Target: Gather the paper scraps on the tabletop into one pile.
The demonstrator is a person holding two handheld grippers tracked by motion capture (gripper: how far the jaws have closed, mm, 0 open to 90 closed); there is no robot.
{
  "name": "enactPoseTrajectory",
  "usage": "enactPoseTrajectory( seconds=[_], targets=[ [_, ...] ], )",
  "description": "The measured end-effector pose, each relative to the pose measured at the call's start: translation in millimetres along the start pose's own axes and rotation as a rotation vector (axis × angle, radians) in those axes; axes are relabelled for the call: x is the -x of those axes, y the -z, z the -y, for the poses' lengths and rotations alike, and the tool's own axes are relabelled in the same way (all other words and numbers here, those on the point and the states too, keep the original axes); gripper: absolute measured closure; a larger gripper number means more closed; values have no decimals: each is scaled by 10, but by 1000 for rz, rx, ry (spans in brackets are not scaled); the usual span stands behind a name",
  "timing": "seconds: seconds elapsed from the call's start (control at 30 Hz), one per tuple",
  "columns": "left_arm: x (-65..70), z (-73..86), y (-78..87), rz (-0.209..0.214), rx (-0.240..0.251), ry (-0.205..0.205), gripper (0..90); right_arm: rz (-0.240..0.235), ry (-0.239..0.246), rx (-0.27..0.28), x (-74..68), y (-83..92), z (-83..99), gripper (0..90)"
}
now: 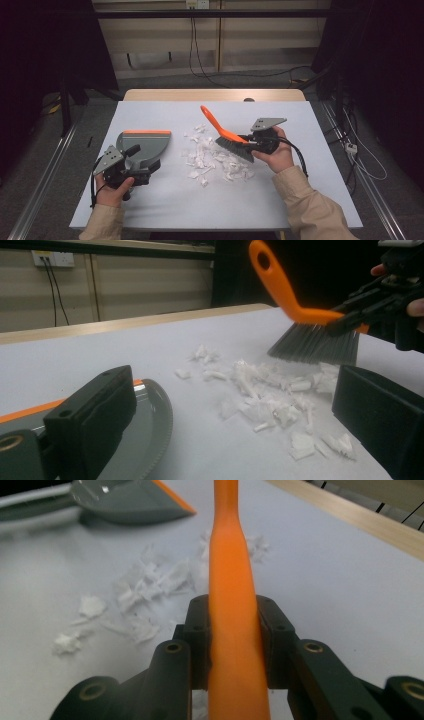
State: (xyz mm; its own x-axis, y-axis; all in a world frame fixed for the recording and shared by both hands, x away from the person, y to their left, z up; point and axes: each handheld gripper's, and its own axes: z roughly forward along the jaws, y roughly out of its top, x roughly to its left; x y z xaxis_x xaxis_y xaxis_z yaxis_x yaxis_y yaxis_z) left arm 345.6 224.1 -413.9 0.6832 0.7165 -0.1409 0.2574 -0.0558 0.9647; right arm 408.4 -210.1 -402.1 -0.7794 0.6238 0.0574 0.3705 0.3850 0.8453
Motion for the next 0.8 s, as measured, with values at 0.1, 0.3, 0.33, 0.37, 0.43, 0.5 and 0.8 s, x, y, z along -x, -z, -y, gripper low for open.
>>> enactPoseTrajectory(
  seconds=[0.1, 0.3, 0.33, 0.37, 0.43, 0.5, 0.8],
  targets=[
    [2, 1, -2, -2, 1, 3, 35, 34, 9, 18, 23, 77, -57, 716],
    [-2, 4, -3, 0, -5, -5, 36, 74, -44, 43, 177, 126, -60, 716],
    [-3, 5, -3, 1, -5, -5, 35, 81, -50, 41, 202, 121, -50, 716],
    [-3, 6, -4, 0, -6, -5, 35, 83, -62, 45, 227, 117, -37, 716],
    [-5, 6, -4, -1, -7, -5, 35, 87, -83, 54, 259, 117, -28, 716],
    [-5, 5, -3, -2, -6, -2, 35, 86, -82, 59, 259, 124, -43, 716],
    [6, 7, -6, 1, -7, -2, 36, 43, -26, 55, 58, 136, -163, 716]
  ],
)
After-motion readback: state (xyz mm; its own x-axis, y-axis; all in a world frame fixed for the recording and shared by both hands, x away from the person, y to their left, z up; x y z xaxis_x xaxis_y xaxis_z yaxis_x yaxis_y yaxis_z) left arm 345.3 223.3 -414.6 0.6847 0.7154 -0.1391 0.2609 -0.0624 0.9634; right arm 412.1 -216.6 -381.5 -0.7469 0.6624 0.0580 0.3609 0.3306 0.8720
